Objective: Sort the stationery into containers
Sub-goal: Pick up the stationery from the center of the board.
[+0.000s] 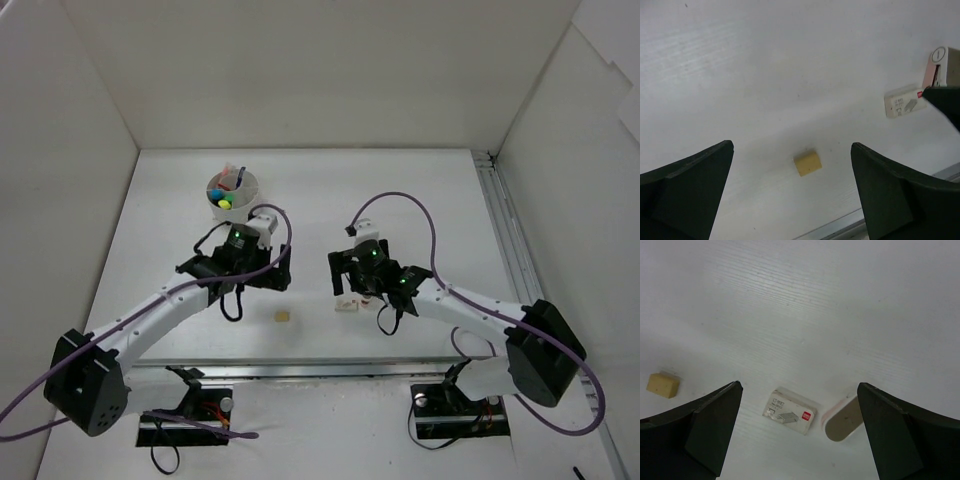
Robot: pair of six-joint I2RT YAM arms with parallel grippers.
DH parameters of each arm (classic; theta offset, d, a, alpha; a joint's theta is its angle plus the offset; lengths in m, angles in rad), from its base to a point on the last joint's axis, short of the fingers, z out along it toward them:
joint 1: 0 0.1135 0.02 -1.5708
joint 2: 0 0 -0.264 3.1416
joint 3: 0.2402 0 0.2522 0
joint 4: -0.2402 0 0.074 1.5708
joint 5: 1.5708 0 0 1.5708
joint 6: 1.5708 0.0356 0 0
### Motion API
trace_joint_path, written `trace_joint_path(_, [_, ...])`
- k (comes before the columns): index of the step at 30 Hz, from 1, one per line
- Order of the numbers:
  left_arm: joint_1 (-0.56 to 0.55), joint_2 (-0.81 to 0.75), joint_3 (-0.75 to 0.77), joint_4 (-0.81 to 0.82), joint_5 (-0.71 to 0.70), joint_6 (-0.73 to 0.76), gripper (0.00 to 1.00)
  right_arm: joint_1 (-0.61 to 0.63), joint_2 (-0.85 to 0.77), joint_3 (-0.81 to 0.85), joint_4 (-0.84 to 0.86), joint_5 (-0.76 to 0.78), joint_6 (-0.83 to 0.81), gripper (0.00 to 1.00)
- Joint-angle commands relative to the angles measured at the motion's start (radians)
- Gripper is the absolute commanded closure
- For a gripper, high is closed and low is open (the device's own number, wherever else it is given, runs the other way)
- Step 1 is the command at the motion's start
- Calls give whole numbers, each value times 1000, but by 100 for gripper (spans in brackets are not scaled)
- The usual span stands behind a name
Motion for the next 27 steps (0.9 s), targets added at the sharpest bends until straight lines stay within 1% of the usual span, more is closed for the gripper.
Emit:
trace_joint_path(1, [-31,-79,-103,67,6,-148,0,-12,-99,-33,-24,129,99,2])
trace_joint_path(2, [-49,-85,-132,82,16,-167,0,-18,-128,-39,-34,143,107,2])
trace_joint_path(3, [-90,-81,-154,101,16,-187,0,-20,-144,-44,-53,164,119,2])
trace_joint_path(4, [-113,-70,-177,101,-10,-232,0,-21,-159,-56,-59,170,124,2])
trace_joint_path(5, [-158,-38,-182,99,-26,-248,0,-27,-188,-64,-67,173,128,2])
trace_joint_path(6, [-176,-18,-179,95,-38,-262,0,-26,-202,-70,-68,172,135,2])
trace_joint_path(9, [-213,60,-172,122,-49,-279,0,-29,-240,-94,-70,172,145,2])
trace_joint_path(11, [-213,117,-166,144,-38,-287,0,-29,-257,-107,-77,175,155,2])
trace_joint_path(14, [-224,201,-137,141,-49,-296,4,-34,-280,-122,-88,178,162,2])
trace_joint_path(15, [-224,220,-123,136,-49,-297,9,-35,-285,-123,-96,184,164,2])
trace_joint_path(16, [-224,250,-116,120,-53,-306,11,-31,-292,-126,-100,187,167,2])
trace_joint_path(17, [-224,264,-110,112,-62,-311,18,-37,-299,-127,-107,193,167,2])
trace_joint_path(19, [-235,289,-100,101,-78,-322,28,-37,-308,-128,-107,200,165,2])
trace_joint_path(20, [-235,296,-97,96,-78,-325,44,-40,-309,-128,-107,209,162,2])
trace_joint_path(21, [-235,304,-88,89,-75,-325,54,-40,-314,-127,-107,212,161,2])
trace_joint_path(22, [-245,301,-80,80,-75,-328,62,-40,-315,-125,-108,213,158,2])
trace_joint_path(23, [-245,298,-74,77,-75,-328,74,-40,-317,-125,-134,215,155,2])
trace_joint_path(25, [-259,281,-71,55,-92,-326,75,-40,-325,-122,-136,213,153,2])
trace_joint_path(26, [-271,275,-70,46,-93,-328,66,-41,-325,-123,-137,216,152,2])
trace_joint_path(27, [-271,275,-71,38,-128,-328,61,-40,-326,-123,-136,216,152,2])
